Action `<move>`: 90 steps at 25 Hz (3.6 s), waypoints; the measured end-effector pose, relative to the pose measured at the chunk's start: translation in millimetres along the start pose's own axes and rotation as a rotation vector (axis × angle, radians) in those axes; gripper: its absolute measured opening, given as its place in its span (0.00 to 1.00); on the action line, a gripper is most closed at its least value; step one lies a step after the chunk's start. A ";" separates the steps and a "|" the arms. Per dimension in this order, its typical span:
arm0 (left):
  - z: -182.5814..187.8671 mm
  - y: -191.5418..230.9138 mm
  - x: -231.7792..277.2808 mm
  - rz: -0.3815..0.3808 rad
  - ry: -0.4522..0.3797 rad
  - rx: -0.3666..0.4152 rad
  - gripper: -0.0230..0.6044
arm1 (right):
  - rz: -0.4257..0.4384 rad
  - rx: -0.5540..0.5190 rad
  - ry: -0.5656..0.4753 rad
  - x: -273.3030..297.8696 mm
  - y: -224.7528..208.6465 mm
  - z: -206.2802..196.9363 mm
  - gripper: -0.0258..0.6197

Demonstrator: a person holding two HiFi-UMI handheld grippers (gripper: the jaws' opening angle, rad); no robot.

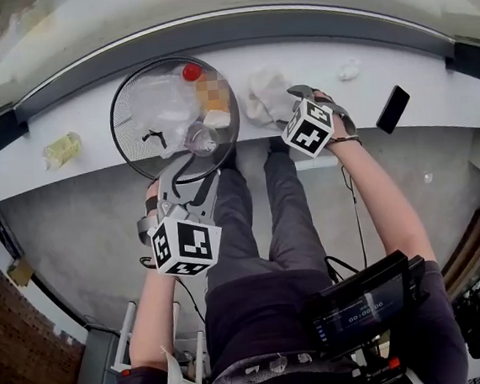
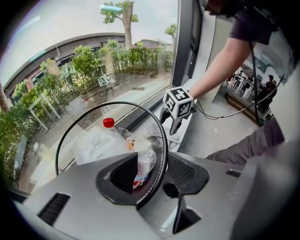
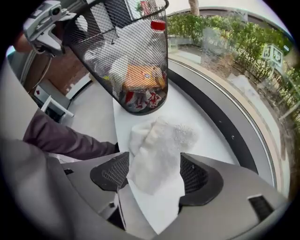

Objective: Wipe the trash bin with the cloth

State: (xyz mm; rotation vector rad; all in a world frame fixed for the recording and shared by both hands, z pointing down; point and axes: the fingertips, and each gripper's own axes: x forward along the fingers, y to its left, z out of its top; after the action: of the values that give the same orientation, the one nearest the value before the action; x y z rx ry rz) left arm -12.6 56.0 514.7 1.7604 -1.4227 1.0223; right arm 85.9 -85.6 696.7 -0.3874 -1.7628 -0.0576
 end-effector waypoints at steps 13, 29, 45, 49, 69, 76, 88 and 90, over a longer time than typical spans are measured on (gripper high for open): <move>2.7 -6.1 -5.7 0.063 -0.047 0.216 0.26 | -0.103 -0.003 0.027 44.4 -10.3 7.7 0.16; -15.7 14.9 -26.1 -0.013 -0.083 0.318 0.48 | 0.162 0.563 -0.737 -149.5 -64.8 166.4 0.15; 5.1 -12.3 -9.5 0.000 -0.150 0.157 0.12 | 0.352 0.526 -0.610 -103.4 46.7 122.6 0.15; 8.2 -9.2 -7.3 0.010 -0.130 0.061 0.13 | 0.375 0.476 -0.603 -99.9 80.5 127.7 0.15; -49.4 24.6 -20.5 -0.060 0.085 0.502 0.25 | 0.145 0.463 -0.773 -151.7 -7.8 144.4 0.15; -28.8 4.0 -18.1 -0.073 0.072 0.364 0.14 | 0.200 0.304 -0.654 -117.0 63.1 143.0 0.15; 16.8 -14.0 -13.9 -0.109 -0.069 0.090 0.10 | 0.314 0.291 -0.657 -111.6 119.1 140.0 0.15; 26.1 -15.8 -30.0 -0.158 -0.124 0.092 0.17 | 0.311 0.296 -0.657 -110.8 117.4 139.8 0.15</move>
State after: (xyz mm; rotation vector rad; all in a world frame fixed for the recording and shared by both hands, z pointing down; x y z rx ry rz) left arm 4.1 51.1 475.5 1.9991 -1.3036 0.9218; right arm 7.8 34.4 538.3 -0.4922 -2.2852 0.6083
